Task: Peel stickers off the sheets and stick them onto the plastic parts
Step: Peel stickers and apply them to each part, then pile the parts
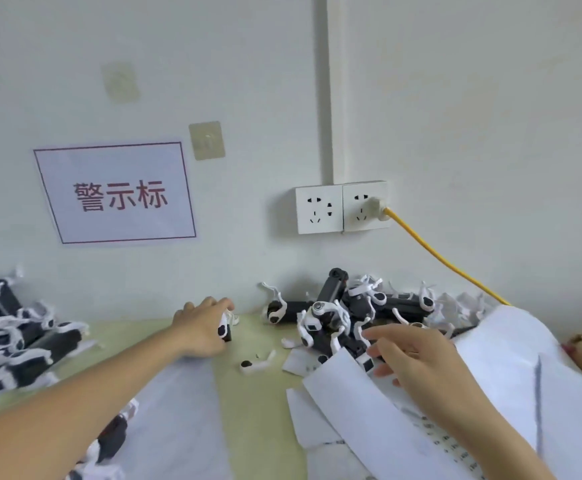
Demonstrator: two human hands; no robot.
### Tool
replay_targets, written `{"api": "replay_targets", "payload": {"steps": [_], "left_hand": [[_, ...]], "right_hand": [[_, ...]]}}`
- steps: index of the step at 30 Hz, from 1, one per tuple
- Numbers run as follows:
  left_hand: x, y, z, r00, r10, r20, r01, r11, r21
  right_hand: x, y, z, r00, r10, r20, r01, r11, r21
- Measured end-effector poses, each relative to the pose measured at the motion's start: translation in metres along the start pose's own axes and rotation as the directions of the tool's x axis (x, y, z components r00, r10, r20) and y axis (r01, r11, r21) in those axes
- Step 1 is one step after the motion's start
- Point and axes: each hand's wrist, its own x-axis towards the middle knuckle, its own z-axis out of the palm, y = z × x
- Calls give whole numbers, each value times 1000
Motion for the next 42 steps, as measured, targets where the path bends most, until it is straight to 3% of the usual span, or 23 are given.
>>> {"api": "replay_targets", "payload": {"steps": [4, 10, 13, 16, 20, 25, 29, 32, 37, 40, 42], "left_hand": [[10, -13, 2, 994, 52, 99, -55, 998, 28], [14, -34, 5, 980, 162, -117, -154, 985, 77], [15, -38, -7, 964, 51, -261, -110, 971, -214], [12, -35, -23, 932, -165, -324, -85, 767, -635], [-4, -14, -38, 964, -220, -148, -70, 327, -942], [-40, 35, -52, 994, -97, -43, -47, -39, -998], [-80, 69, -47, 984, 121, 128, 151, -196, -969], [-106, 95, -34, 962, 211, 173, 236, -328, -915], [-127, 113, -12, 988, 52, 148, 157, -370, -916], [-130, 111, -9, 992, 7, 130, 125, -336, -933], [-134, 109, -13, 994, -10, 110, 104, -263, -959]], "right_hand": [[2, 2, 7, 1000, 15, -19, -16, 999, -52], [4, 5, 11, 999, 7, -39, -11, 994, -105], [6, 8, 12, 999, -7, -46, 2, 993, -114], [8, 10, 15, 999, -26, -44, 21, 995, -101], [6, 8, 20, 999, -33, -18, 32, 998, -51], [-1, 0, 25, 999, -33, 31, 31, 999, 41], [-9, -12, 31, 993, -70, 99, 43, 966, 254], [-16, -18, 34, 978, -118, 171, 54, 939, 338], [-21, -23, 39, 963, -185, 193, 124, 948, 292], [-23, -26, 47, 960, -211, 183, 153, 946, 286], [-24, -26, 53, 961, -224, 163, 178, 951, 254]]}}
